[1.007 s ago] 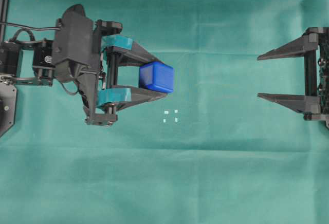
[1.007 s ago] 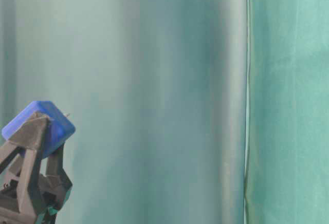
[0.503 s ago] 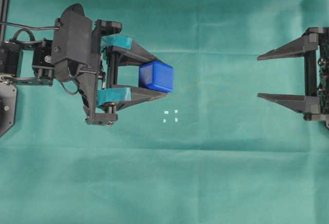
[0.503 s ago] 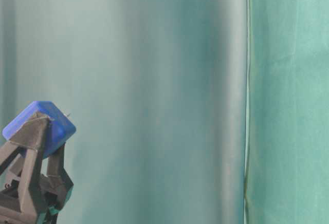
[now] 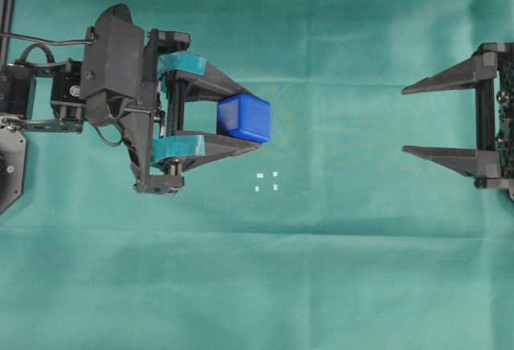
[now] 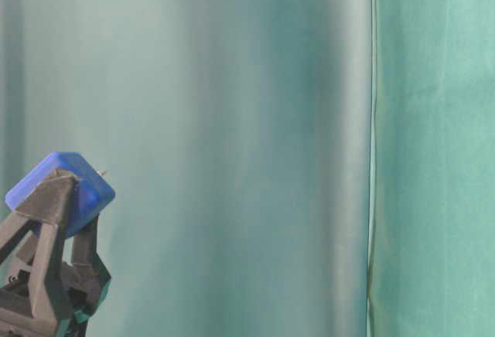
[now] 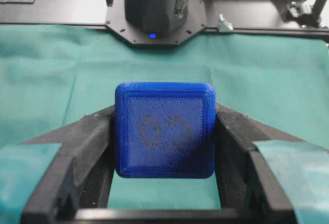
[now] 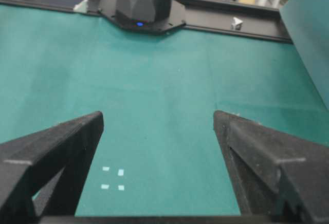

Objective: Handover the blue block to the right arm after grasping it with the left arm, then place it in the designated position.

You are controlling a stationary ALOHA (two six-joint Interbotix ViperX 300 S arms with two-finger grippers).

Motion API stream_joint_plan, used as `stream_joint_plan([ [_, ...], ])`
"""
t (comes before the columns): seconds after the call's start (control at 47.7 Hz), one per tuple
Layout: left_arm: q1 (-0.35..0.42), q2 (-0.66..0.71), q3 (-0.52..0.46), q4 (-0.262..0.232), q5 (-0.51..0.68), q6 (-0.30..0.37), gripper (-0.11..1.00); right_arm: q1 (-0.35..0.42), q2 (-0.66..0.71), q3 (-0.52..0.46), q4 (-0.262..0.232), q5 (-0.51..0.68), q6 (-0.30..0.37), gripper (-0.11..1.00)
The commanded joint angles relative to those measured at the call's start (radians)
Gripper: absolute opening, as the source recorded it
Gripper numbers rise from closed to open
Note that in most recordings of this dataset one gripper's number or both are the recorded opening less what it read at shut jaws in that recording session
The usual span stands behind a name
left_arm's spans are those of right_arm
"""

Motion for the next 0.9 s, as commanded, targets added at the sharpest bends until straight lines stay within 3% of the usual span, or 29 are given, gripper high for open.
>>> stream_joint_plan([
  [0.0, 0.003, -0.015, -0.012, -0.003, -0.011, 0.000, 0.47, -0.002, 0.003, -0.026, -0.002, -0.006, -0.002, 0.93],
  [0.147, 0.003, -0.017, -0.012, -0.003, -0.011, 0.000, 0.47, -0.002, 0.003, -0.035, -0.006, 0.002, -0.011, 0.93],
  [0.252, 0.003, -0.015, -0.012, -0.003, -0.009, 0.000, 0.47, -0.002, 0.000, -0.046, -0.038, 0.017, -0.034, 0.93],
  [0.881, 0.003, -0.015, -0.012, -0.003, -0.011, -0.003, 0.47, -0.002, -0.008, -0.143, -0.379, 0.025, -0.403, 0.90],
])
